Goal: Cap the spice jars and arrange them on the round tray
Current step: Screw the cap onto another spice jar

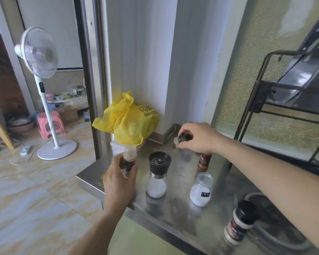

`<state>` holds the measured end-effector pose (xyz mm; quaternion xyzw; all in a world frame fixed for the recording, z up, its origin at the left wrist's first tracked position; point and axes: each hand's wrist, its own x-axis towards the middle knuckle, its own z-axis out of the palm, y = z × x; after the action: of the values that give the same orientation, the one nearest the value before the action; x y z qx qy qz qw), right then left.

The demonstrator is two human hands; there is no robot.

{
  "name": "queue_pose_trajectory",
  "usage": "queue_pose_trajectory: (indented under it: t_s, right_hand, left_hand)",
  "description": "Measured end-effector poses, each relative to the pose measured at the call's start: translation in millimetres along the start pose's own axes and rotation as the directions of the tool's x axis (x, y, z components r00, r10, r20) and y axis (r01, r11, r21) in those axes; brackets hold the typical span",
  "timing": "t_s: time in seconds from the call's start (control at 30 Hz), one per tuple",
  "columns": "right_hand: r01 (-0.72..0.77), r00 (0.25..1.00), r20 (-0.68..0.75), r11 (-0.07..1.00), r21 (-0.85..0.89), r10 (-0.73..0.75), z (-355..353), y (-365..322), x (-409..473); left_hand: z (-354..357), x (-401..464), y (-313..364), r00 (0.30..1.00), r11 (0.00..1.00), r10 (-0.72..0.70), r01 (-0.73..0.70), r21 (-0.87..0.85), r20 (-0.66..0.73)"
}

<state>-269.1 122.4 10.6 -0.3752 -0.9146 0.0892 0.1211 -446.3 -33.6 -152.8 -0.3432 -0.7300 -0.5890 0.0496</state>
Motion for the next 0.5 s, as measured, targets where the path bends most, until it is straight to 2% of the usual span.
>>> queue_pose_trajectory:
  t_s: [0.1,0.2,0.27,0.37,0.5]
  right_hand:
    - [-0.054,0.993,-0.09,0.983,0.173,0.071,-33.6,0.9,-35.6]
    - [-0.043,0.994,-0.075,0.905,0.424,0.082,-56.0,3.2,-76.4]
    - [-0.024,0.995,-0.067,0.846,0.533,0.07,-64.0,5.7,-99.2]
    - [0.015,0.998,-0.053,0.79,0.613,0.021,-72.5,7.7,-127.7]
    - [0.081,0.997,-0.044,0.766,0.637,-0.069,-82.9,14.0,-158.3]
  left_hand:
    - [-20.2,-9.5,22.8,0.998,0.998,0.02,-0.023,-0.061,-0.058]
    - [-32.1,-24.8,53.5,0.993,0.993,0.087,-0.094,-0.075,-0.084]
    - [-33.3,-40.6,76.0,0.985,0.983,0.15,-0.157,-0.094,-0.08]
    - [-24.9,-67.3,105.8,0.965,0.953,0.26,-0.263,-0.15,-0.04]
    - [-4.4,-103.3,127.0,0.928,0.913,0.367,-0.344,-0.218,0.072]
